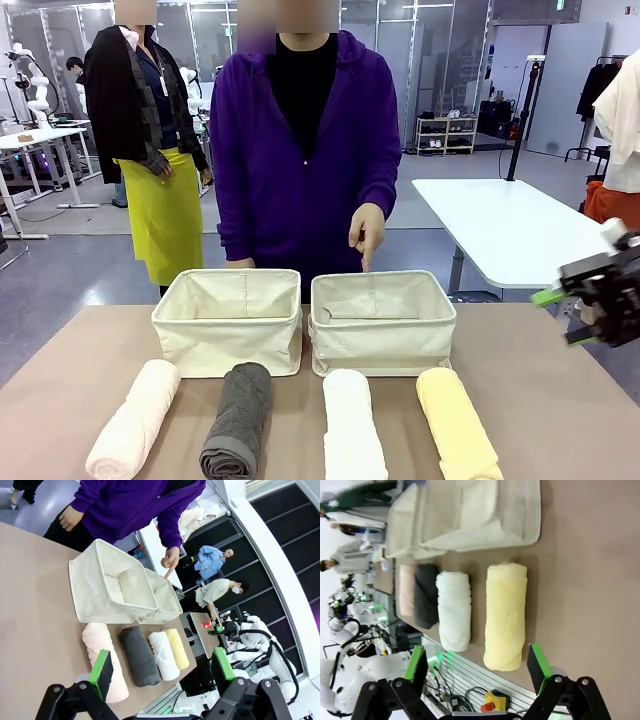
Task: Divide the towels into two baskets.
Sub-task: Pick up one hotel-folded towel and place it in the Fabric basket indicated by the person.
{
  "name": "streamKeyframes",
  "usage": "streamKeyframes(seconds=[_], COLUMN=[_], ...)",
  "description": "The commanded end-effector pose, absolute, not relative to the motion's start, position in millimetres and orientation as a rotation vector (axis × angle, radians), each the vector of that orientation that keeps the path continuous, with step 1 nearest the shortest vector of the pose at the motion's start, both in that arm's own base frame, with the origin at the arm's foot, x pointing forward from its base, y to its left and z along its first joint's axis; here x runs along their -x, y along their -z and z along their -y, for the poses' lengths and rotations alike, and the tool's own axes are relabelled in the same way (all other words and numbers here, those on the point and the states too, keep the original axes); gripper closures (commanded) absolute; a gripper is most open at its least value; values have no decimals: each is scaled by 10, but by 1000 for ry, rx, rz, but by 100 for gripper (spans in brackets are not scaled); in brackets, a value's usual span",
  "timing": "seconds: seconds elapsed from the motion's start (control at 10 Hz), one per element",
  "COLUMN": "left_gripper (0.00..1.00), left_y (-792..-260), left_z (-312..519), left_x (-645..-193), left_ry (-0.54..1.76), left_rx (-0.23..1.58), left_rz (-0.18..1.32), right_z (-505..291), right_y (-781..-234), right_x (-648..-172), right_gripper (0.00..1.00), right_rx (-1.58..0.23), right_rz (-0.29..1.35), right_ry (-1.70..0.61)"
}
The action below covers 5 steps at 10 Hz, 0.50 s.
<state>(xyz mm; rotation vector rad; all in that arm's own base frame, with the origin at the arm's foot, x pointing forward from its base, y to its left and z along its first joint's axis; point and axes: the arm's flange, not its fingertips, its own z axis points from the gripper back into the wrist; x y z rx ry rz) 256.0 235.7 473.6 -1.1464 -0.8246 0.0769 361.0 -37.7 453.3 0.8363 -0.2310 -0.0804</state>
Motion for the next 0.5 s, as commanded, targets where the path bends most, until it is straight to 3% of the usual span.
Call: streamKeyframes(seconds=[0.0, 0.4], left_gripper=[0, 0], left_y=[-4761, -4761], left_z=[-2378, -2378], left_x=[-2549, -2549], left_ry=[-65, -65], left_rx=[1162, 1162], left_rz=[841, 841], right_z=[2, -570], right_y=[-4318, -3976], right_x=[-3654, -3695], right_gripper=[0, 0], right_rx=[-730, -551], right_rz=[166, 107], right_ry=[81, 43])
